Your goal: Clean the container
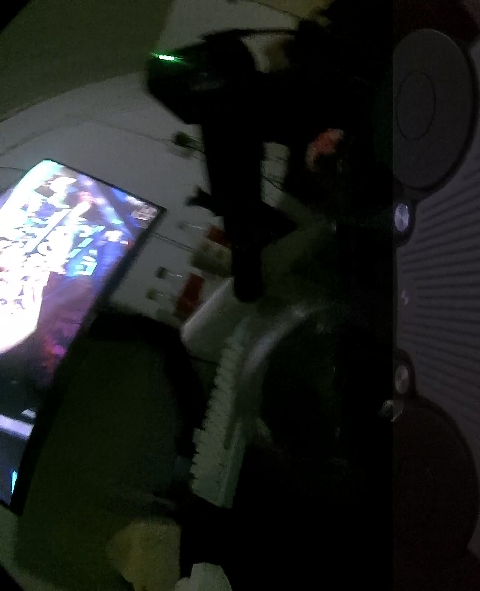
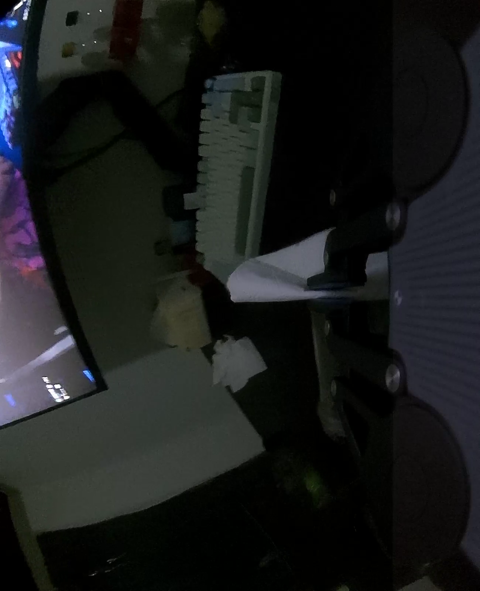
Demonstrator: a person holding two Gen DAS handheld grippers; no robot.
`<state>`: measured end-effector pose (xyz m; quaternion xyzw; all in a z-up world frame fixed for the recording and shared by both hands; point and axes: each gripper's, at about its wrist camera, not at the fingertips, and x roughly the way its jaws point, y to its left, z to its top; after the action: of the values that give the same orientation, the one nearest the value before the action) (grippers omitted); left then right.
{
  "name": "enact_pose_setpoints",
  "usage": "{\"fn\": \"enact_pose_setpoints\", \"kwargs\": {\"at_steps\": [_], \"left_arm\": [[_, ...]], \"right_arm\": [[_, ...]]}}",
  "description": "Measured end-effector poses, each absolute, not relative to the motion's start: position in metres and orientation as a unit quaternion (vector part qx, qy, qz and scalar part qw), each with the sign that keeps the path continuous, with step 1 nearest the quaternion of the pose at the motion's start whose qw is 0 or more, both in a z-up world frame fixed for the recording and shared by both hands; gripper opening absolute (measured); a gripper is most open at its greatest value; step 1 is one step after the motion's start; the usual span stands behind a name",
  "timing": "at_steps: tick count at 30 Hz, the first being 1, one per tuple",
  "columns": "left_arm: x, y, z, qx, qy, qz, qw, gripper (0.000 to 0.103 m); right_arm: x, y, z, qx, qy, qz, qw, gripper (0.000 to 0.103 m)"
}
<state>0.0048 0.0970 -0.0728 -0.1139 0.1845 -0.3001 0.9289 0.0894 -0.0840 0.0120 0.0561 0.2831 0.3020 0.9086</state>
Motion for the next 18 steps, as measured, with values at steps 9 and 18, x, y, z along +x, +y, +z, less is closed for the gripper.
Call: {"fn": "enact_pose_setpoints", "kwargs": {"at_steps": [9,18], "left_arm": [[0.005,0.091,-0.081,-0.08,0.191,-0.275,0.939,0.076],[0.011,0.095,-0.082,-0.105,0.191,-0.263,0.94,0.079]], "right_arm": [[0.073,-0.057,0.017,0.032,0.275,0.367,0.888,0.008],[0.079,-0.069,0.01,0.039,0.27,0.337,0.901,0.009]]}}
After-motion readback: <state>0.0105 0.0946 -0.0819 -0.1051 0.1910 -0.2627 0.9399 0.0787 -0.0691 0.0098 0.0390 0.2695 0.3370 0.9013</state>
